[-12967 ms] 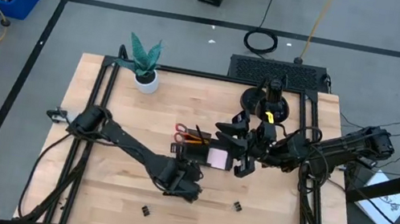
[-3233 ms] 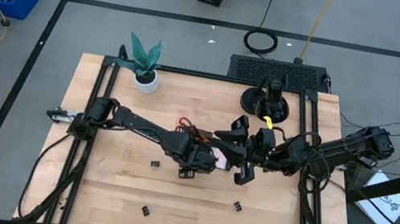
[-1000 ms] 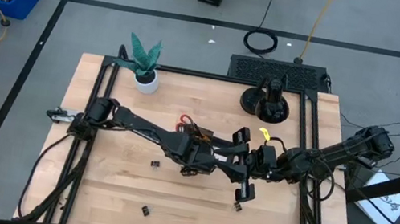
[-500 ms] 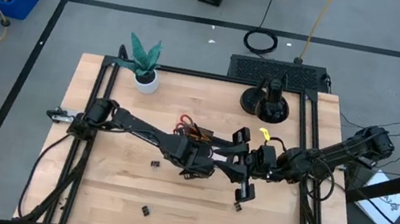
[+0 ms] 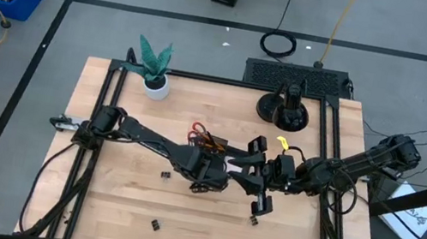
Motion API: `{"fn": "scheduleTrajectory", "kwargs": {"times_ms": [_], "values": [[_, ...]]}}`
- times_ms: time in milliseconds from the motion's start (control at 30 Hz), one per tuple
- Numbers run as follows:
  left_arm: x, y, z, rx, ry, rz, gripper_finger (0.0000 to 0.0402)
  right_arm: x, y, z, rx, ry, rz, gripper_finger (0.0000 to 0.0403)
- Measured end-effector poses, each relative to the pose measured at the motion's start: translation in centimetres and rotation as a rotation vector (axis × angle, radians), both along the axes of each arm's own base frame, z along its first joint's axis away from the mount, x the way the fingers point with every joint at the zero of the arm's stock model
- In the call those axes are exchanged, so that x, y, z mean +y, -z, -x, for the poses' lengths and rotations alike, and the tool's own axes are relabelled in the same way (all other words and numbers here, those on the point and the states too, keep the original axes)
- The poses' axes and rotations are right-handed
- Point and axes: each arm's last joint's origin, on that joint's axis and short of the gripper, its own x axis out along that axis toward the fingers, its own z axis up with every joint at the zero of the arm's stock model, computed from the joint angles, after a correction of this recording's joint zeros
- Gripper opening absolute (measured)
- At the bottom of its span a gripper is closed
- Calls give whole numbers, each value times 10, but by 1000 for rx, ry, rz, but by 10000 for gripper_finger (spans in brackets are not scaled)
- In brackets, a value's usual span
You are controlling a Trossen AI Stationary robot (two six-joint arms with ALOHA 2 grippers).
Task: Pick and place office supplies into organizer
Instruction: Put the green eraser into the desk organizer
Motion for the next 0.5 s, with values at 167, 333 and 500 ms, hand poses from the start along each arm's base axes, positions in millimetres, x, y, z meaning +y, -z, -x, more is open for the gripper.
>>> {"fn": "scheduleTrajectory", "kwargs": {"times_ms": [167,333,500], "values": [[0,0,2,43,34,14,209,0,0,0,0,0,0,110],[0,1,8,115,69,11,209,0,0,0,0,0,0,110],[2,0,9,125,66,-17,209,0,0,0,0,0,0,110]]}}
